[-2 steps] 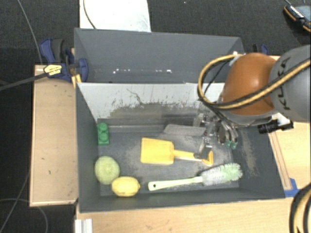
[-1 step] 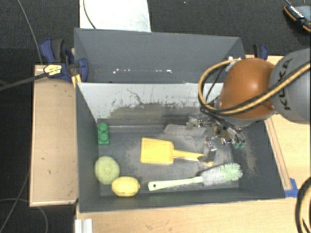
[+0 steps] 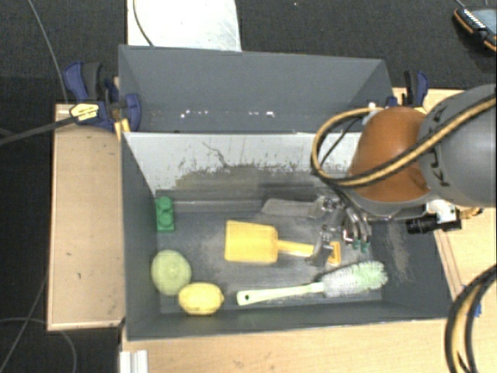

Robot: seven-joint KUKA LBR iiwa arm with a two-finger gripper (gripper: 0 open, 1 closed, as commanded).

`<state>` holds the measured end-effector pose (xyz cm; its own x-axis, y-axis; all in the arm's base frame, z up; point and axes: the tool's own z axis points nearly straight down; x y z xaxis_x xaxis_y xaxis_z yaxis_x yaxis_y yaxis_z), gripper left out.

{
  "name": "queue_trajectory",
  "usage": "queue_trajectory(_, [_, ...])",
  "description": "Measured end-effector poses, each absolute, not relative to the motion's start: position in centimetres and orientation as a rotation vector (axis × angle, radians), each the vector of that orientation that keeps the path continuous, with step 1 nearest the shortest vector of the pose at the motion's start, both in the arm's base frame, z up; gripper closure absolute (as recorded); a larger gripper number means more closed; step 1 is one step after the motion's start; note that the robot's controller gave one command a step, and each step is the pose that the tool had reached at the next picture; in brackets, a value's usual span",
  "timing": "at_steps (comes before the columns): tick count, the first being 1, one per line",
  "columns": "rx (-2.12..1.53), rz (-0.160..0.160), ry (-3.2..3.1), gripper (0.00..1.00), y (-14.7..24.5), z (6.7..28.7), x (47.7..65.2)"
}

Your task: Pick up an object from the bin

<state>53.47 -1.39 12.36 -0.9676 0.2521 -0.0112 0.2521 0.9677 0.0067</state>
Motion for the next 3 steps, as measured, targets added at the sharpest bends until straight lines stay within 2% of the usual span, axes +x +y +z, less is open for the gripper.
queue_trajectory(1, [-0.192, 0.006, 3.106, 1.00, 0.6, 7.0, 53.0])
queue_trajectory(2, [-0.192, 0.007, 3.106, 1.00, 0.6, 7.0, 53.0])
queue_trajectory(3, [-0.368, 0.006, 3.092, 1.00, 0.8, 16.9, 49.6])
